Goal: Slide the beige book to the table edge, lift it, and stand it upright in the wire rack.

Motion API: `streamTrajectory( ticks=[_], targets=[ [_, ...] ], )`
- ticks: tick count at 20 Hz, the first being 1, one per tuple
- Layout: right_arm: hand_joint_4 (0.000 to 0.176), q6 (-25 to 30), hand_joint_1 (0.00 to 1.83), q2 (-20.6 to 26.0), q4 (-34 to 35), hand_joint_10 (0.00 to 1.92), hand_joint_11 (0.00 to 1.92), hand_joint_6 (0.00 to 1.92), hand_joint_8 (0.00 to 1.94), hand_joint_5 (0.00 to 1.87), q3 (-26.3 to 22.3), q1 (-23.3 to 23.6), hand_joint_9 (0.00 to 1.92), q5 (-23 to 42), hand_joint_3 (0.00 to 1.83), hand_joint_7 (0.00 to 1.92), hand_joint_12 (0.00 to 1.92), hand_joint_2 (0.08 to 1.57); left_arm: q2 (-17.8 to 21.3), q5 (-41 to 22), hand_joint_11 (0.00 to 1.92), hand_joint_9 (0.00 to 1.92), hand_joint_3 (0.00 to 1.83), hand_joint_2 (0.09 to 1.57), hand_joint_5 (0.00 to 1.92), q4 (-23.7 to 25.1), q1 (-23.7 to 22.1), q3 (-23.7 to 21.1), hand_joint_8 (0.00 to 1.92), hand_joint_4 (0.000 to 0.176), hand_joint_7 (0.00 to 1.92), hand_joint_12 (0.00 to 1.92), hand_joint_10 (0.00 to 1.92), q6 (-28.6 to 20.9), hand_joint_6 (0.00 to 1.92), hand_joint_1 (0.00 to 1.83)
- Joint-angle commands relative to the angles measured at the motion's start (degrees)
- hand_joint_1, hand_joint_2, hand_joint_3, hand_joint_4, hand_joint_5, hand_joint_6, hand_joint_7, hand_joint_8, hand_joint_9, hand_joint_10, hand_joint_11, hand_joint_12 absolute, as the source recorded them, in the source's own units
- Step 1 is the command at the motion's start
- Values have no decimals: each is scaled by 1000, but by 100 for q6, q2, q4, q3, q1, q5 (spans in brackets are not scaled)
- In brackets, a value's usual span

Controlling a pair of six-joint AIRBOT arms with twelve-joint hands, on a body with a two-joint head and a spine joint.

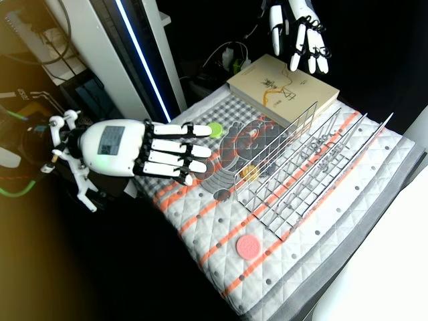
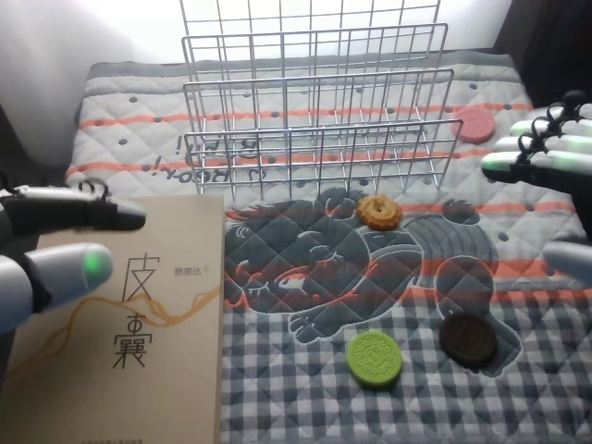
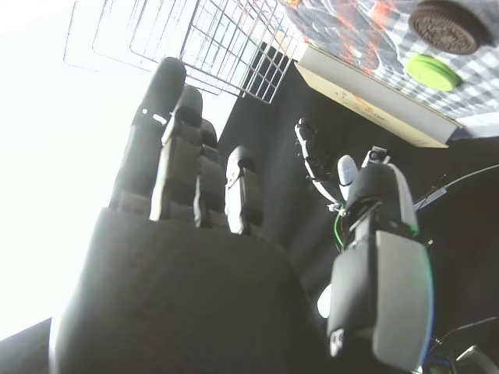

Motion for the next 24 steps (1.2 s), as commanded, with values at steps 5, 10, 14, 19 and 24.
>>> streamTrajectory(
  ticks=[5, 10, 14, 19, 24],
  targets=[
    [10, 398, 275, -181, -930, 0, 246, 0, 0, 319, 153, 855, 248, -6, 0, 322, 92, 1444, 179, -1454, 0, 153, 0, 1316, 344, -464, 466, -215, 10, 108, 217, 318, 13, 48, 0, 67],
    [0, 1429, 312, -652, -2649, 0, 253, 0, 0, 157, 486, 1914, 170, -829, 1, 198, 41, 1452, 335, -2800, 0, 0, 0, 1108, 12, -1161, 1462, -510, 0, 95, 0, 0, 0, 77, 0, 124],
    [0, 2261, 185, -1061, -3988, 1, 230, 0, 0, 105, 698, 2533, 158, -1354, 8, 154, 16, 1486, 396, -3245, 0, 0, 4, 1150, 0, -1342, 1872, -598, 0, 0, 0, 0, 0, -61, 0, 0],
    [0, 3199, 93, -1664, -5486, 6, 325, 3, 8, 131, 974, 3059, 108, -1719, 13, 116, 50, 1526, 377, -3232, 0, 0, 16, 1181, 0, -1381, 1884, -595, 0, 4, 0, 0, 0, -64, 0, 0],
    [0, 3836, 72, -1930, -6407, 0, 312, 0, 1, 149, 1145, 3415, 133, -1851, 0, 130, 432, 1532, 378, -3214, 0, 0, 34, 1233, 0, -1381, 1886, -589, 0, 0, 0, 0, 0, -64, 0, 0]
  ],
)
